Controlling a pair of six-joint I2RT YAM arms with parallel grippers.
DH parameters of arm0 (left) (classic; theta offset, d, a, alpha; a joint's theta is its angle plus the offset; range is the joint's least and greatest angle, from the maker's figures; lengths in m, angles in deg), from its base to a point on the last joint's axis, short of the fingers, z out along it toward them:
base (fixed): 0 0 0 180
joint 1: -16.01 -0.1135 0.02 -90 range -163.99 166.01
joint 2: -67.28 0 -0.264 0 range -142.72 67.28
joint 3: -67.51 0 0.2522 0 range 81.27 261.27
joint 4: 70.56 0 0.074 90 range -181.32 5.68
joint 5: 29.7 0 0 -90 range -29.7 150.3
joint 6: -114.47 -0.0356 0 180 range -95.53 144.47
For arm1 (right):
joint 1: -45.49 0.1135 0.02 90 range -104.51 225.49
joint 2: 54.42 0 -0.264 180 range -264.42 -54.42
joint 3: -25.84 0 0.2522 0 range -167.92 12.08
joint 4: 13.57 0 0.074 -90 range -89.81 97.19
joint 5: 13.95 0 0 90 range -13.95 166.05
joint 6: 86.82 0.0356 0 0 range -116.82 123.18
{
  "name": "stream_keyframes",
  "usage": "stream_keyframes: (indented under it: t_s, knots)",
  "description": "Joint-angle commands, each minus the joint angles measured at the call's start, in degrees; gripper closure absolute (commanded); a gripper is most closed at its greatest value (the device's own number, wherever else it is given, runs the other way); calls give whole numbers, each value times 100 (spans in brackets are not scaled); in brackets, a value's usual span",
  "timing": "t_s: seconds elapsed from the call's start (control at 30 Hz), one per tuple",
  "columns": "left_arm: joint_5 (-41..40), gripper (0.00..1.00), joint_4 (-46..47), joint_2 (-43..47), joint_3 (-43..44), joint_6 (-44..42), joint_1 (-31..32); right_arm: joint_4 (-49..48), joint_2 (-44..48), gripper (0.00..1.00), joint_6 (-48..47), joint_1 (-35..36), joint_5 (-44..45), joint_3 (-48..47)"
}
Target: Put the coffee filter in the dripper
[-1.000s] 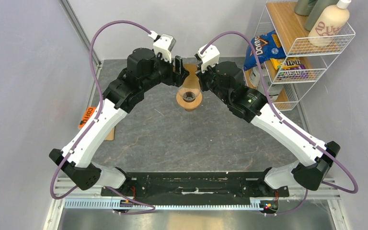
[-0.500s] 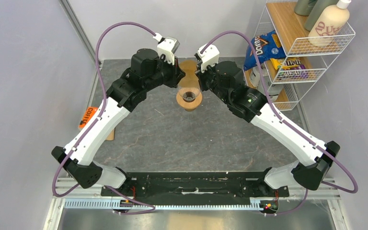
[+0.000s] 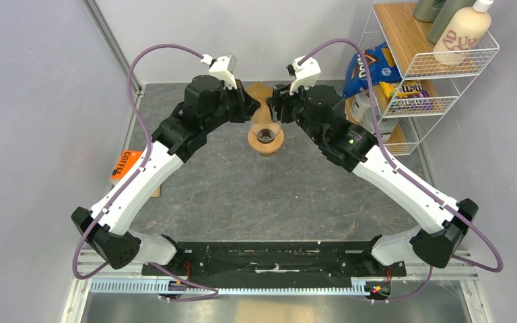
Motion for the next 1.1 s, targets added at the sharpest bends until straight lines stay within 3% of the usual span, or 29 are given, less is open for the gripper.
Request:
stream_keyframes:
  t_s: [0.0, 0.23, 0.4, 0.63, 0.7, 0.83, 0.9, 1.0, 1.07]
  knots:
    - [-583, 98, 770, 260, -134, 943, -15, -262, 161, 38, 428, -9, 224, -60]
    - [-421, 98, 1170, 297, -296, 1290, -15, -282, 157, 38, 428, -8, 462, -7]
    - [-259, 98, 1218, 275, -329, 1218, -6, -428, 120, 56, 321, -13, 459, -11]
    - [-134, 98, 1182, 293, -388, 916, 12, -541, 99, 59, 234, -8, 439, -7]
    - [-104, 98, 1146, 293, -399, 809, 17, -541, 97, 67, 215, -14, 427, -2]
    - [-32, 97, 1154, 312, -401, 605, 37, -510, 88, 99, 203, -12, 423, -3]
    - [-32, 84, 1125, 307, -384, 462, 41, -476, 68, 100, 208, -9, 456, -31]
    - [-138, 54, 737, 361, -237, 96, 24, -479, 59, 100, 180, -9, 527, -81]
    - [-210, 44, 559, 517, -243, -184, -39, -496, 73, 100, 104, -7, 531, -86]
